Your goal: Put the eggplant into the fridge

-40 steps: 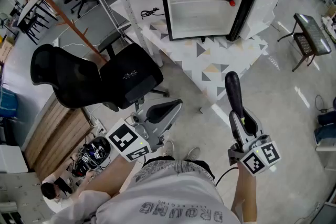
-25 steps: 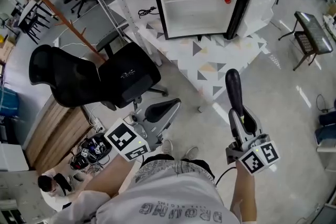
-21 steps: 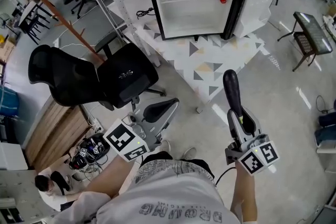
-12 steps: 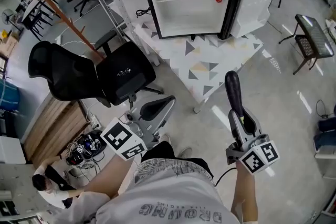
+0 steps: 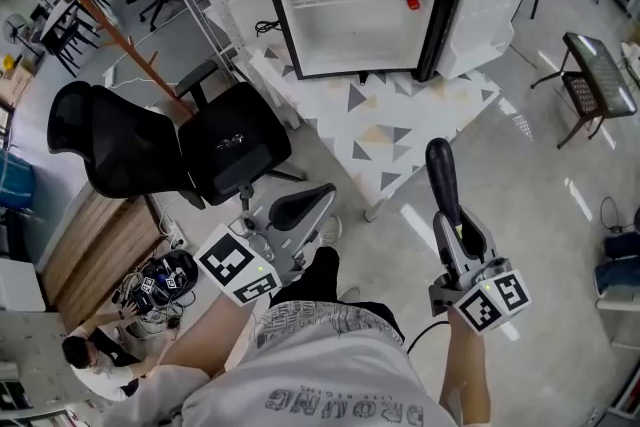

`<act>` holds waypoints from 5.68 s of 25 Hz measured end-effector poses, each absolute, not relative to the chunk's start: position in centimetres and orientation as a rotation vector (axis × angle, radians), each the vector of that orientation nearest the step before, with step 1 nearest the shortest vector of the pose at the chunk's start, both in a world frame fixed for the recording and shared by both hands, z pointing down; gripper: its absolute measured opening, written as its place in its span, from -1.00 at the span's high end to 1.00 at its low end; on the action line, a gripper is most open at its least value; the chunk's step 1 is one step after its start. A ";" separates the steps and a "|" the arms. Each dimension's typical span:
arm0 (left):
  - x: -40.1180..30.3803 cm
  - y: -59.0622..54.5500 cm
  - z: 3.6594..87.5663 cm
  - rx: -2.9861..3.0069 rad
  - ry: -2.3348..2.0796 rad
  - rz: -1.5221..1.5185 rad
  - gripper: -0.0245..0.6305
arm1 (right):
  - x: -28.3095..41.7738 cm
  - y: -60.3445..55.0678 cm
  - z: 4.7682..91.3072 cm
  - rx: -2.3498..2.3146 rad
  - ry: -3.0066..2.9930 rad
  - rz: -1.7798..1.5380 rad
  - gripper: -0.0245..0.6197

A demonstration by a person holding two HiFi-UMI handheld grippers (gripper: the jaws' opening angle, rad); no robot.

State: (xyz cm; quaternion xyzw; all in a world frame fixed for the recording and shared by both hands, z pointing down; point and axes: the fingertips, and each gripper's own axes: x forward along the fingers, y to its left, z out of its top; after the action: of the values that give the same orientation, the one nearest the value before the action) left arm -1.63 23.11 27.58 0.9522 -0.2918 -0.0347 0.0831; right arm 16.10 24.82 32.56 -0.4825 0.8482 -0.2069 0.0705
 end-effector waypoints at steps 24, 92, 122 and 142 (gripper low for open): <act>-3.2 5.8 31.3 2.775 -0.806 -0.055 0.91 | 14.7 7.9 35.5 -1.558 2.533 -0.714 0.53; -3.8 -14.2 38.8 2.677 -0.706 0.196 0.91 | 15.0 -29.2 52.9 -2.157 2.604 -0.527 0.53; -4.9 -15.9 40.4 2.617 -0.751 0.149 0.91 | 15.3 -33.9 59.5 -2.352 2.641 -0.701 0.53; -4.1 -16.4 39.5 2.641 -0.737 0.152 0.91 | 15.1 -33.7 59.6 -2.341 2.684 -0.717 0.38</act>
State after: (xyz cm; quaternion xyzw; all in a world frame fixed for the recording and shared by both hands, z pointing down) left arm -4.08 -16.43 39.53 0.9430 -0.2633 0.0541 0.1964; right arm 15.05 -33.66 59.59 -0.6250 0.7167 -0.1914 -0.2432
